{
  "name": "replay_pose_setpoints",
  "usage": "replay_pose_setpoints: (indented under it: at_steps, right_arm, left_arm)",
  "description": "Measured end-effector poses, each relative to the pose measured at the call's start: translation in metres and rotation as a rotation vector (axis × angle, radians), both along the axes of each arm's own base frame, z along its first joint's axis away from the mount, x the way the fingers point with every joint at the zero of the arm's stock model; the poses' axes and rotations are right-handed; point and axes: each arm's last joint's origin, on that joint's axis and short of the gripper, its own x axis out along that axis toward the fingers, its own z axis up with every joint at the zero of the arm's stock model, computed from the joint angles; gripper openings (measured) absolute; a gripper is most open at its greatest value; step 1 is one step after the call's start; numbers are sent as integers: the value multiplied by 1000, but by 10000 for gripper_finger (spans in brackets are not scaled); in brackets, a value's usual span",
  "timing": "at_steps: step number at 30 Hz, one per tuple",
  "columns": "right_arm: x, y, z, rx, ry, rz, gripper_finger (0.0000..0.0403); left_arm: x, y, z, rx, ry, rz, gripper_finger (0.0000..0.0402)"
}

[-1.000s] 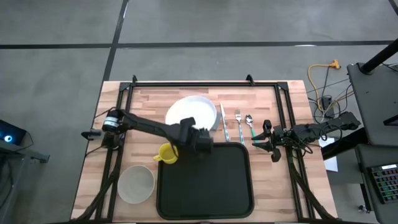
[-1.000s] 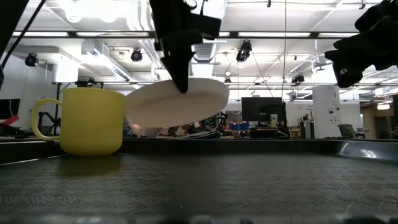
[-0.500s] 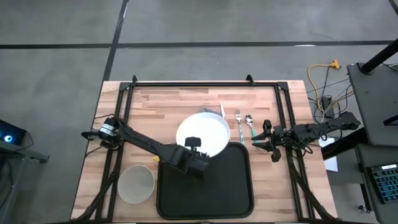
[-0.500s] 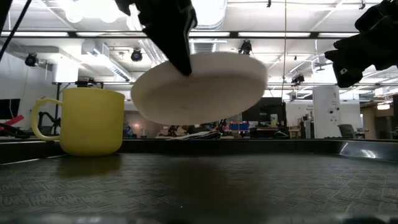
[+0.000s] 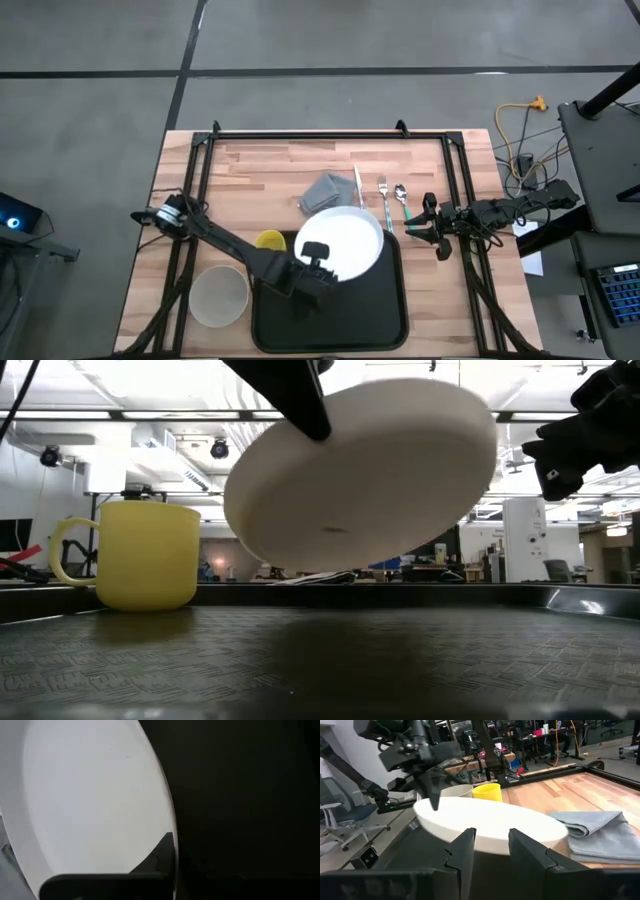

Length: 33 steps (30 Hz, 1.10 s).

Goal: Set up tray
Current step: Put the white plate on the black serving tray below the yellow mug

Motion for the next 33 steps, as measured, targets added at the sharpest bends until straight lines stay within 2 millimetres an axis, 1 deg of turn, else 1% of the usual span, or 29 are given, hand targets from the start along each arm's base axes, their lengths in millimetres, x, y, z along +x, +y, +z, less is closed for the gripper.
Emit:
replay_pose_setpoints:
  at_steps: [9,18,24,29,33]
  right_arm:
    - [0,0,0,0,0,0,112]
    - [0,0,0,0,0,0,112]
    - [0,0,0,0,0,0,112]
    - [0,0,0,0,0,0,112]
    - [0,0,0,0,0,0,112]
  left_arm:
    - [-8,-30,-3,-71,-29,-93,0]
    - [-22,-54,-3,-109,-44,-120,0]
    - [-27,-69,-1,-177,-66,-135,0]
    - [-35,-79,-11,-183,-63,-164,0]
    - [-41,-78,-25,-211,-17,-128,0]
